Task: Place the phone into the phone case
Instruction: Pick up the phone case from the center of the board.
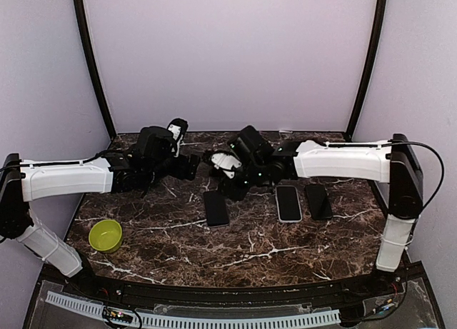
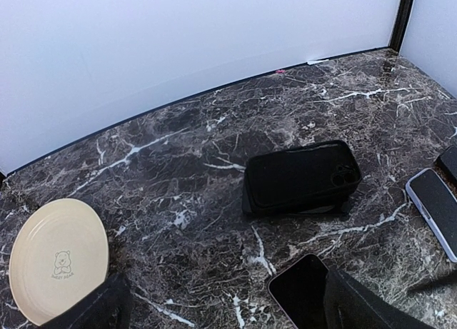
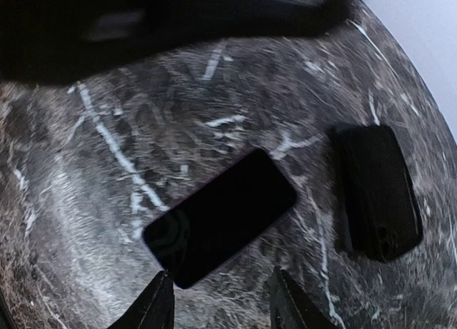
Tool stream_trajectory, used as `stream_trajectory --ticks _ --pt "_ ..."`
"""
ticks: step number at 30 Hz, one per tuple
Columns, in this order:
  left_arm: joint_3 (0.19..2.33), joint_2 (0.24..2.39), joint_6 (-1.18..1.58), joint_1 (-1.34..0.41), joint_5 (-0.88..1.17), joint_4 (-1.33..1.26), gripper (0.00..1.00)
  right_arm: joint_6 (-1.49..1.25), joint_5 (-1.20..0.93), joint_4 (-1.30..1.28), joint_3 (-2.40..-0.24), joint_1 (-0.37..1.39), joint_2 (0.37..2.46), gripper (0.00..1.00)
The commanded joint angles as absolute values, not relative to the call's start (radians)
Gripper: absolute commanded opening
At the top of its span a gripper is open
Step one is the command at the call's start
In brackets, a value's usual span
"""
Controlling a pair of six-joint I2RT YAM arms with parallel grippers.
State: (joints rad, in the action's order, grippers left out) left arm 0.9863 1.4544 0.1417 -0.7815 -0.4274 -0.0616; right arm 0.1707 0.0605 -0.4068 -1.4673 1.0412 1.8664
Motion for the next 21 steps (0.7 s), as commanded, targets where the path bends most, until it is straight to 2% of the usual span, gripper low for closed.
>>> stream_trajectory --ticks 1,5,13,18,21 --pt "0.984 1.413 0.131 -0.778 -0.423 -0.067 0.96 -0.057 0.036 -0.453 -1.551 0.867 1.901 0.46" --pt "0.984 1.416 0.131 -0.778 -0.414 -0.066 0.96 -0.197 0.056 -0.480 -1.659 0.719 2.009 0.47" --pt "0.993 1.434 0.123 -0.778 -0.403 -0.058 0.96 -0.296 0.088 -0.484 -1.816 0.612 2.197 0.60" --pt "0.998 1.448 0.118 -0.777 -0.405 -0.049 0.96 -0.335 0.066 -0.470 -1.862 0.595 2.281 0.60" --pt "1.001 1.455 0.123 -0.779 -0.392 -0.047 0.96 -0.360 0.066 -0.475 -1.871 0.595 2.311 0.56"
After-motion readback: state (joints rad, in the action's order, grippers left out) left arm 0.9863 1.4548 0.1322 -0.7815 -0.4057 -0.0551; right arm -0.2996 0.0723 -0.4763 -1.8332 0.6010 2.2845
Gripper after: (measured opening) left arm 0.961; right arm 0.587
